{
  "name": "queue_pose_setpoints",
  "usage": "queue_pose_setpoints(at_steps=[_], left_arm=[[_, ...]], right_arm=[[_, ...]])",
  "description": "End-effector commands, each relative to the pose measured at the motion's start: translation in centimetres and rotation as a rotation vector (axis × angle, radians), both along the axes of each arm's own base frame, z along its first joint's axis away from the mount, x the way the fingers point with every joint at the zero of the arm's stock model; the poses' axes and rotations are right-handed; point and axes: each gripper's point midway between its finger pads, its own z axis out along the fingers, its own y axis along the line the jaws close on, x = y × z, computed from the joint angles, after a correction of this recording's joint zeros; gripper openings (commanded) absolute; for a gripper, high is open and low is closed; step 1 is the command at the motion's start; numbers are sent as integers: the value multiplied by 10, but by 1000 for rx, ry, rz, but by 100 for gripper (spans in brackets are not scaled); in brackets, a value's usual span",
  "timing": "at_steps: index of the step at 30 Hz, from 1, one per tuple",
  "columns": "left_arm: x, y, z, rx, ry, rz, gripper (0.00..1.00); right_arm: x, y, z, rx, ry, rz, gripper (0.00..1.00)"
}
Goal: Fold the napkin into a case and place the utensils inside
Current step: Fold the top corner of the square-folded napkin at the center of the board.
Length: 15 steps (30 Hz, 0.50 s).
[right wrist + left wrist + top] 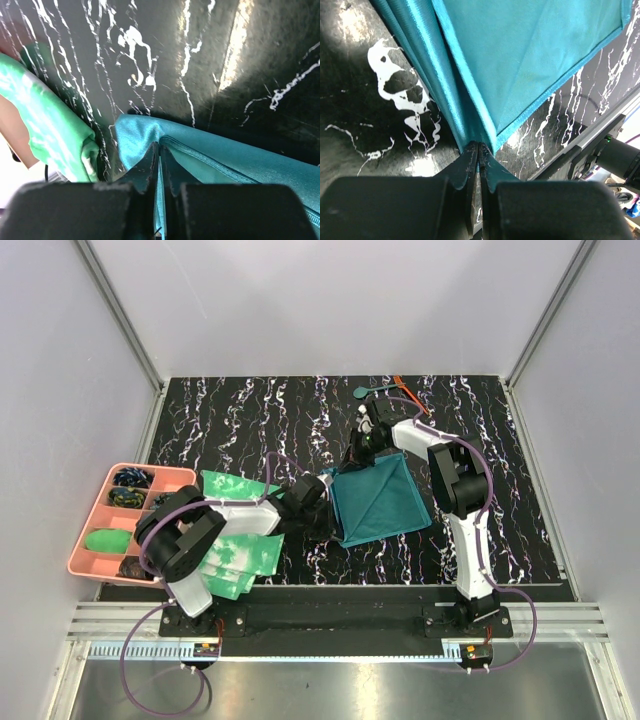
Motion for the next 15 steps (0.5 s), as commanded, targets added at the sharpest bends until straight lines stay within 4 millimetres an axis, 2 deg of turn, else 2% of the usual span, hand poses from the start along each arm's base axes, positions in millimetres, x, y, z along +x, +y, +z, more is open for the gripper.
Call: queue_pose_setpoints(at_steps=[1,5,9,12,14,15], left_arm=[[8,-2,22,-39,-75,24,7],[17,4,36,-27,-113,42,8],[29,10,64,-86,-147,101,12],[40,6,85,-134,-164,120,14],[47,-2,100,-158,-184,106,14],[48,-7,98,-164,-174,96,14]], right_arm=[[7,11,16,30,-36,24,12],[8,10,27,30,-56,26,23],[11,7,61,27,-113,19,32],[15,-1,87,35,-159,6,38],[19,-12,97,24,-175,-13,42],[17,-19,103,17,-178,-21,44]])
